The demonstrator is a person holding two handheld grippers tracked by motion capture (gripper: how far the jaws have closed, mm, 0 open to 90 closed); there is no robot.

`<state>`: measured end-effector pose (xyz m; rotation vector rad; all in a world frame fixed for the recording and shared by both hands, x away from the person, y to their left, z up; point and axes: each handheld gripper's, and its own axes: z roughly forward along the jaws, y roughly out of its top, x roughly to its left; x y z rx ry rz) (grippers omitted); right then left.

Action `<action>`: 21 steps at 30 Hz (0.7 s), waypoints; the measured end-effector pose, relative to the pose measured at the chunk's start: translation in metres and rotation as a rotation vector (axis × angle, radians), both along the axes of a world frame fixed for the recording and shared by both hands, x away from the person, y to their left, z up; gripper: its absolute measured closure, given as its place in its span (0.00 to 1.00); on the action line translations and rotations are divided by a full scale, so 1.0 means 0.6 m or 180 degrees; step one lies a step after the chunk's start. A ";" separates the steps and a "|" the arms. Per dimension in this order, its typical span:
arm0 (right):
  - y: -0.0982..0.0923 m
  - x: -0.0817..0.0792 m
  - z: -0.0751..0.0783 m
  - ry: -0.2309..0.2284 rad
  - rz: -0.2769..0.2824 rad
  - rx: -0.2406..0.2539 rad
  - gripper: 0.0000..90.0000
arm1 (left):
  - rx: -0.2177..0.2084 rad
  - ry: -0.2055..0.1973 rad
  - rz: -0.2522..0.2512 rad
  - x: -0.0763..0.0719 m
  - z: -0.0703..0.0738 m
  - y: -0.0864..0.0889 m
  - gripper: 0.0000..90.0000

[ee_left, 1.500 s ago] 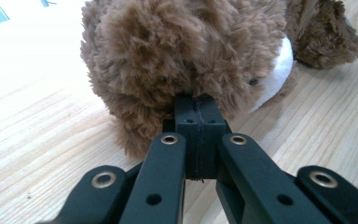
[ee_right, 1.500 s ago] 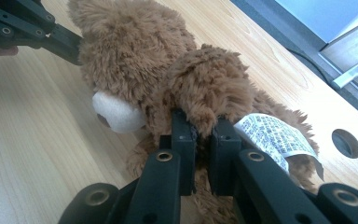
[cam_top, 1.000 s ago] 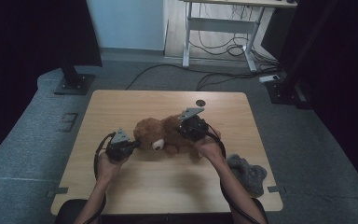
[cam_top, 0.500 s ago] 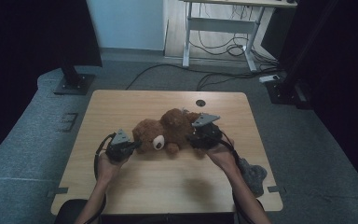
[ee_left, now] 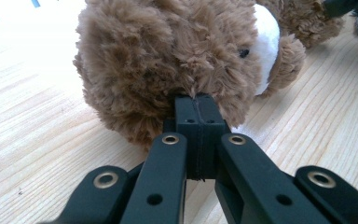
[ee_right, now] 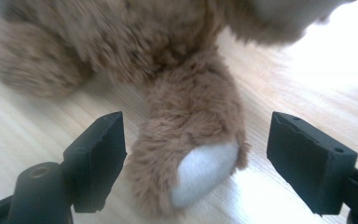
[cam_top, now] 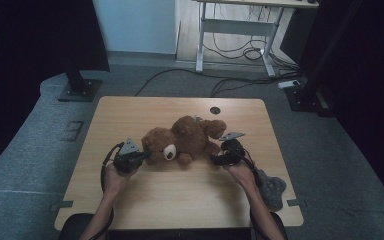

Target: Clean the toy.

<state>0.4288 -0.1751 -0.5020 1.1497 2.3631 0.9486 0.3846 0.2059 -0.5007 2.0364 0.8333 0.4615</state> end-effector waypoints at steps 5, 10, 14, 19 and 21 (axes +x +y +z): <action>0.012 0.017 -0.030 0.0094 0.0010 -0.0128 0.31 | 0.0002 -0.0003 0.0002 0.001 0.000 0.000 1.00; 0.019 0.015 -0.027 0.0089 0.0013 -0.0147 0.66 | -0.0024 -0.0014 0.0030 0.003 0.000 0.002 1.00; 0.019 0.003 -0.013 -0.0109 0.0066 -0.0183 0.75 | -0.0111 -0.0063 0.0081 0.007 0.005 0.006 1.00; 0.017 -0.015 0.024 -0.0388 0.0056 -0.0134 0.78 | -0.0175 -0.0175 0.0104 0.011 0.025 0.011 1.00; 0.015 -0.021 0.040 -0.0515 0.0053 -0.0115 0.79 | -0.0381 -0.0211 0.0077 0.013 0.040 0.015 1.00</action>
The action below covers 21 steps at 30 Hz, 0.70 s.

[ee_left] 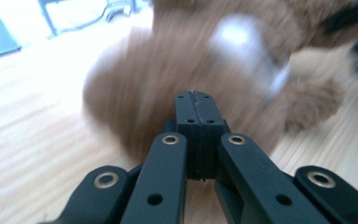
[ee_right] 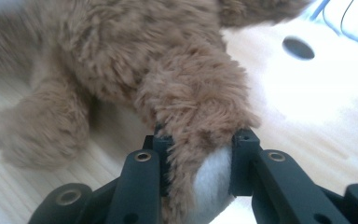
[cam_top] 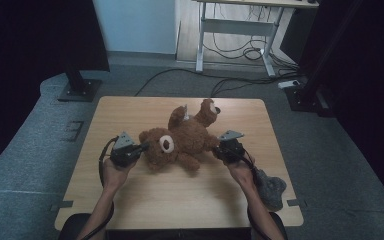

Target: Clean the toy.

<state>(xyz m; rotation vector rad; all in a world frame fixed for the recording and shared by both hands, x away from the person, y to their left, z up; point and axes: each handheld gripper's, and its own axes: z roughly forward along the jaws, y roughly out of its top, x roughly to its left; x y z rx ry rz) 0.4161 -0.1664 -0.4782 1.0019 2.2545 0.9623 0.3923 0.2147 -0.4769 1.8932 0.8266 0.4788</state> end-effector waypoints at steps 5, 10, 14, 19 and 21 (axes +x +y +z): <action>0.007 -0.014 0.036 -0.0132 0.0057 0.0034 0.80 | -0.0010 -0.0082 -0.0057 0.003 0.035 -0.007 1.00; 0.014 -0.029 0.055 -0.0189 0.0103 0.0032 0.80 | 0.0103 0.0035 -0.0020 0.004 0.032 -0.005 1.00; 0.013 -0.036 0.054 -0.0180 0.0140 -0.0027 0.80 | 0.0217 0.0181 0.0133 0.009 0.002 0.006 0.77; 0.007 -0.043 0.044 -0.0102 0.0142 0.0009 0.79 | 0.0344 0.0364 0.0144 0.007 -0.034 0.006 0.56; 0.003 -0.044 0.040 -0.0067 0.0125 0.0042 0.79 | 0.0469 0.0381 0.0187 0.006 -0.048 0.001 0.51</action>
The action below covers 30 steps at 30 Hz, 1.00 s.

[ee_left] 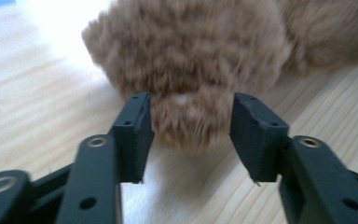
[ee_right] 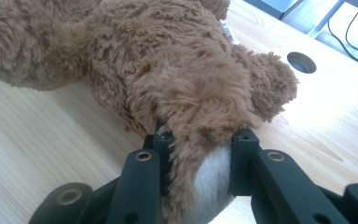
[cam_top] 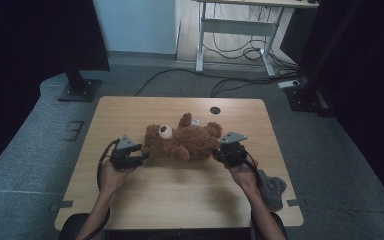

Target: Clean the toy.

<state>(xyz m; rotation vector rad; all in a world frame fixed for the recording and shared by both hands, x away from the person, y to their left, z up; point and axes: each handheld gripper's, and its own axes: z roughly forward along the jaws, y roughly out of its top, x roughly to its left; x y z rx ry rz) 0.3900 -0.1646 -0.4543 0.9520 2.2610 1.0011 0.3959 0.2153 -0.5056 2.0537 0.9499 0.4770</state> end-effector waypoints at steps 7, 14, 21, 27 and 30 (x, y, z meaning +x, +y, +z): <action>-0.004 -0.006 -0.006 0.0053 0.0037 0.0018 0.77 | 0.0043 0.0054 0.0005 0.010 -0.014 -0.011 0.57; -0.004 -0.025 -0.014 0.0130 0.0133 0.0092 0.76 | 0.0095 0.0077 0.0065 0.028 -0.012 -0.013 0.76; 0.004 -0.040 -0.022 0.0194 0.0203 0.0132 0.73 | 0.0170 0.0114 0.0140 0.043 -0.009 -0.012 0.69; -0.003 -0.040 -0.025 0.0268 0.0196 0.0217 0.65 | -0.0029 -0.0040 0.0208 0.005 0.036 0.007 0.47; -0.001 -0.039 -0.025 0.0280 0.0183 0.0201 0.65 | -0.0267 -0.0051 -0.0014 -0.020 0.064 0.000 0.40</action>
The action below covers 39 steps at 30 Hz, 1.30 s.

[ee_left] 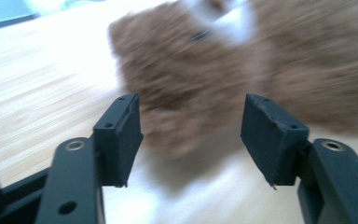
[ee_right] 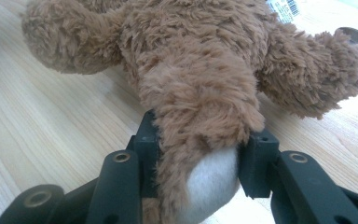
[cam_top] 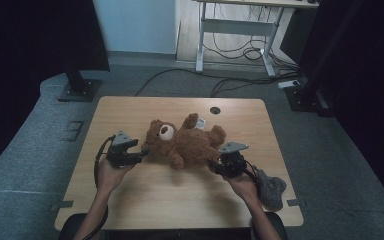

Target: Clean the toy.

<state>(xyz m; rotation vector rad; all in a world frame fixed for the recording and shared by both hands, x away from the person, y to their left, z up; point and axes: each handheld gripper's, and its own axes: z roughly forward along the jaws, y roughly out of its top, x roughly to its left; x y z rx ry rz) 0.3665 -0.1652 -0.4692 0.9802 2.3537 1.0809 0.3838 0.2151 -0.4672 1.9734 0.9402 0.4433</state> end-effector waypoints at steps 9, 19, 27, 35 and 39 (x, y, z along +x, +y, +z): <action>0.006 -0.002 0.000 0.0023 -0.0039 -0.0005 0.63 | 0.0003 0.0041 -0.0699 -0.046 -0.009 -0.121 0.26; 0.003 -0.001 0.000 0.0079 -0.0040 0.0017 0.52 | 0.0183 0.0033 -0.0436 -0.038 -0.034 -0.155 0.70; -0.024 -0.002 0.075 -0.0024 0.0163 0.0177 0.37 | 0.0212 0.0046 -0.0468 -0.041 -0.038 -0.135 0.76; -0.026 0.098 0.083 0.0031 -0.0068 0.0159 0.33 | 0.0212 0.0059 -0.0500 -0.043 -0.043 -0.125 0.75; 0.009 0.154 0.069 0.0109 -0.0037 0.0168 0.28 | 0.0216 0.0045 -0.0505 -0.043 -0.042 -0.125 0.74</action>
